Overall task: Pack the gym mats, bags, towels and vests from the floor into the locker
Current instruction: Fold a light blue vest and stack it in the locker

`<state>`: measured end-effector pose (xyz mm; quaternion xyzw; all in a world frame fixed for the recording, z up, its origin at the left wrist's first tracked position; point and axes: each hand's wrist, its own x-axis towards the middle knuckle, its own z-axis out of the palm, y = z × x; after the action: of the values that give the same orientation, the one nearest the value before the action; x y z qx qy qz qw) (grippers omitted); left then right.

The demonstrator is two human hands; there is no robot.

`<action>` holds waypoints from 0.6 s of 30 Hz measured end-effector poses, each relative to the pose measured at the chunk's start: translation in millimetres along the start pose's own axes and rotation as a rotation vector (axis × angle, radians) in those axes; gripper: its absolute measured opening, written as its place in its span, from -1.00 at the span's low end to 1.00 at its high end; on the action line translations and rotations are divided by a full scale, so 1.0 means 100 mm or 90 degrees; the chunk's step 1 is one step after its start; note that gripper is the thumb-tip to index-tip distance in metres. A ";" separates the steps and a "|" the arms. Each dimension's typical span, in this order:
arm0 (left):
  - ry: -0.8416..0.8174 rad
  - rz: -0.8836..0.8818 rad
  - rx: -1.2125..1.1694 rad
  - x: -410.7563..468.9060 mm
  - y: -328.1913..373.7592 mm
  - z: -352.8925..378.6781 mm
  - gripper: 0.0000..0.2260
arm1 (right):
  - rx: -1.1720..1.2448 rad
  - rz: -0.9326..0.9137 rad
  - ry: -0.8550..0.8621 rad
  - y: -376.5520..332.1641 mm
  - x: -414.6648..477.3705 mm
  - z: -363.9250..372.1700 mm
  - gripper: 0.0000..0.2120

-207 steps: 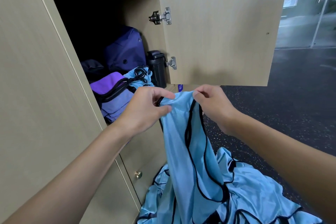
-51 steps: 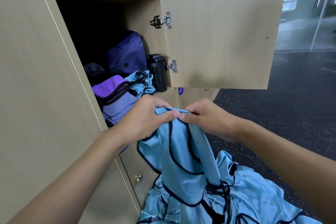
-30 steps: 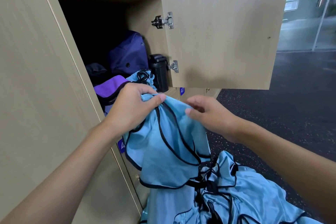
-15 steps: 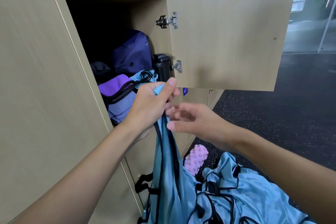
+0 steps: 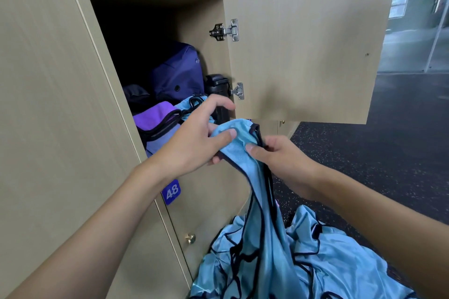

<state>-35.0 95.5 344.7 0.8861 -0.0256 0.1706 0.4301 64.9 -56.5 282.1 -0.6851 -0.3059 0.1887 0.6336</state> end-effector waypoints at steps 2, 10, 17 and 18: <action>-0.002 -0.006 -0.045 0.00 0.05 0.01 -0.84 | -0.021 -0.013 0.017 -0.03 0.00 0.01 -0.90; 0.090 -0.076 -0.222 0.08 0.10 0.11 -0.75 | -0.049 -0.202 0.182 -0.16 -0.09 0.12 -0.86; 0.125 -0.090 -0.217 0.08 0.08 0.12 -0.79 | -0.008 -0.203 0.051 -0.15 -0.12 0.14 -0.86; 0.116 -0.088 -0.210 0.08 0.08 0.13 -0.79 | -0.025 -0.208 0.054 -0.16 -0.12 0.14 -0.88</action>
<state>-25.4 80.7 346.1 0.7843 0.0469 0.2139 0.5805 44.3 -54.2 294.1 -0.6458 -0.3899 0.0485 0.6546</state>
